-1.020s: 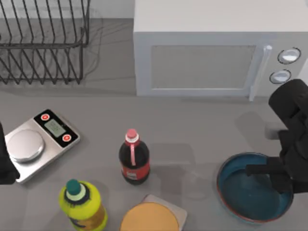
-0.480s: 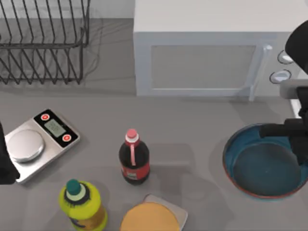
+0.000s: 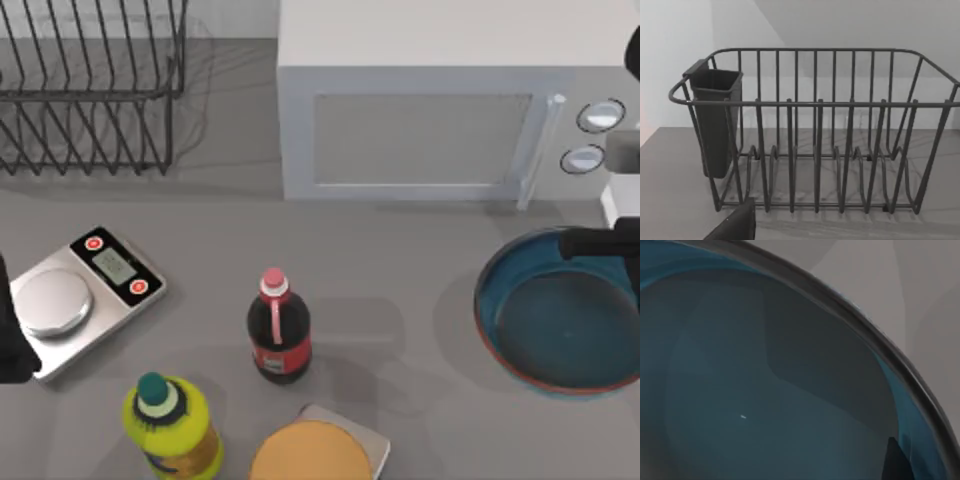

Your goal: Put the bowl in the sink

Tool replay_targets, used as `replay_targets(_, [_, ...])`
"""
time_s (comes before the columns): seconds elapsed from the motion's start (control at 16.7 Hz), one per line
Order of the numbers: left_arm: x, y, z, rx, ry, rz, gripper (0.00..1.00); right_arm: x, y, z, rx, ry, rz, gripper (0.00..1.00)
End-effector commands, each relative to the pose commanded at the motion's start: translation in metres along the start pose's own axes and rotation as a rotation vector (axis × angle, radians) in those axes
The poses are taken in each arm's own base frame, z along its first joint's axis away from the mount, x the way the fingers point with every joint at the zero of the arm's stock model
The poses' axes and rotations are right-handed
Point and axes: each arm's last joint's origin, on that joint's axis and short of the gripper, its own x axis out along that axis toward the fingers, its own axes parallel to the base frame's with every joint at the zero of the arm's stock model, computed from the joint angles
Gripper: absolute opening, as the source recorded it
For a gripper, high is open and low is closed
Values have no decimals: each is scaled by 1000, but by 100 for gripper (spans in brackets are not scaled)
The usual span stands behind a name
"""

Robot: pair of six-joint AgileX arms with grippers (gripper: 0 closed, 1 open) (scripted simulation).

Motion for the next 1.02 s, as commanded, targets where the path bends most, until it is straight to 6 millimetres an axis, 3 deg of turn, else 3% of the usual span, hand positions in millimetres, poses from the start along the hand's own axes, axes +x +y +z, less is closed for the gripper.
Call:
replay_targets(0.24, [0, 0, 0, 0, 0, 0, 100, -6, -6, 7, 15, -68, 64, 0])
replay_targets(0.48, [0, 0, 0, 0, 0, 0, 100, -23, -32, 32, 59, -308, 231, 0])
replay_targets(0.78, [0, 0, 0, 0, 0, 0, 100, -33, -89, 73, 78, -760, 370, 0])
replay_targets(1.02, [0, 0, 0, 0, 0, 0, 100, -8, -149, 94, 59, -1084, 334, 0])
